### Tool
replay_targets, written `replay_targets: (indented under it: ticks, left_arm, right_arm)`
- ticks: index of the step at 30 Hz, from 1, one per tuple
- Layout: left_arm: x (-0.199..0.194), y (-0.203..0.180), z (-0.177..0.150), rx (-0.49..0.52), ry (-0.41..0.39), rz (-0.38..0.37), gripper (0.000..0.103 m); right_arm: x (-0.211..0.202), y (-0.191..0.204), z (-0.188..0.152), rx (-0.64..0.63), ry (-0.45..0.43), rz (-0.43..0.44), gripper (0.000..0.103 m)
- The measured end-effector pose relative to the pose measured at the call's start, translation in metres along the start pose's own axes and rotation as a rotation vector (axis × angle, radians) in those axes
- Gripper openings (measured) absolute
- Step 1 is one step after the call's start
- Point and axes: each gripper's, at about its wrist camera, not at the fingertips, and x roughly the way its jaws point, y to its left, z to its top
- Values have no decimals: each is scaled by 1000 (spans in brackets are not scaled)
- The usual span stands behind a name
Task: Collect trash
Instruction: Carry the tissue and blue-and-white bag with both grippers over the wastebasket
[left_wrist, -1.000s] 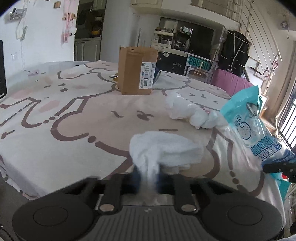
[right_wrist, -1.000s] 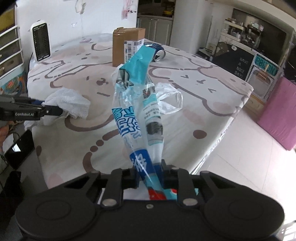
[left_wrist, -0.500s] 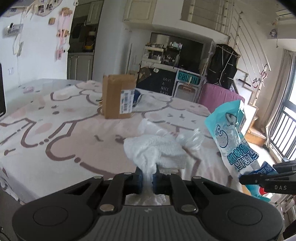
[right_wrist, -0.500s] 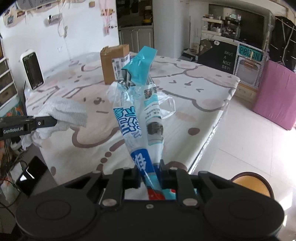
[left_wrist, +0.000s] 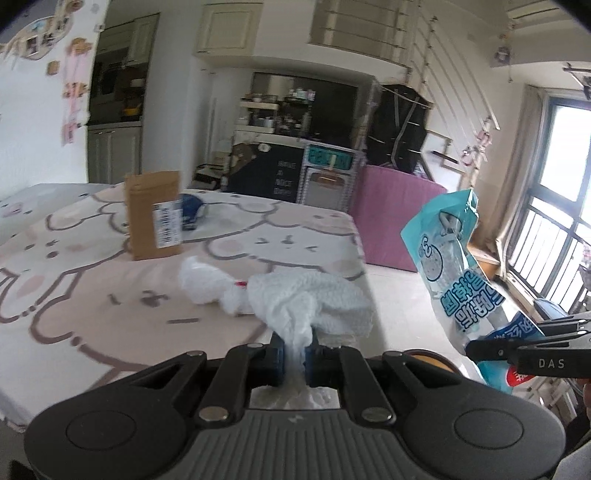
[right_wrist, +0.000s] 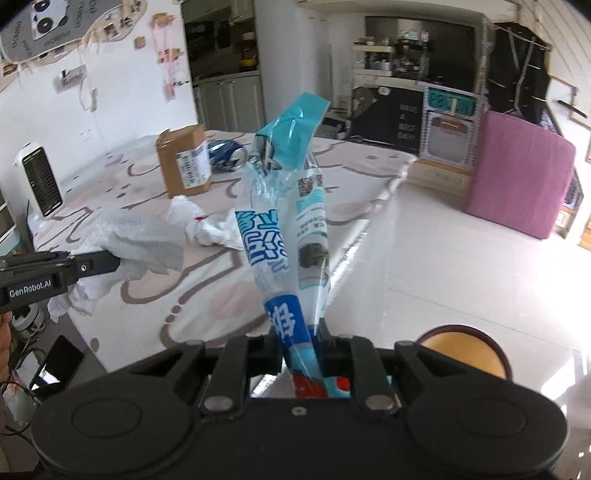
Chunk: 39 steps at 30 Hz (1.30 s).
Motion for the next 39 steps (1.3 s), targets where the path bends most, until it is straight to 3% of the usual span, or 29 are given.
replay_targets:
  ticks: [10,24,31,39]
  left_arm:
    - [25,-70,-2,70,31,-80,10]
    - [86,-162,-20,156,131,-168,10]
    - [134,-198,-34,182,211,-195,10]
    - [210,-224,-45,191,351,-188,10]
  right_arm:
    - [-30,-57,-23,100,-18,-70,17]
    - [-36,-150,-71,267,25,-153,17]
    - [-17,-196,-95,349,77,-181,17]
    - [35,-254,-121,491,195,-182,17]
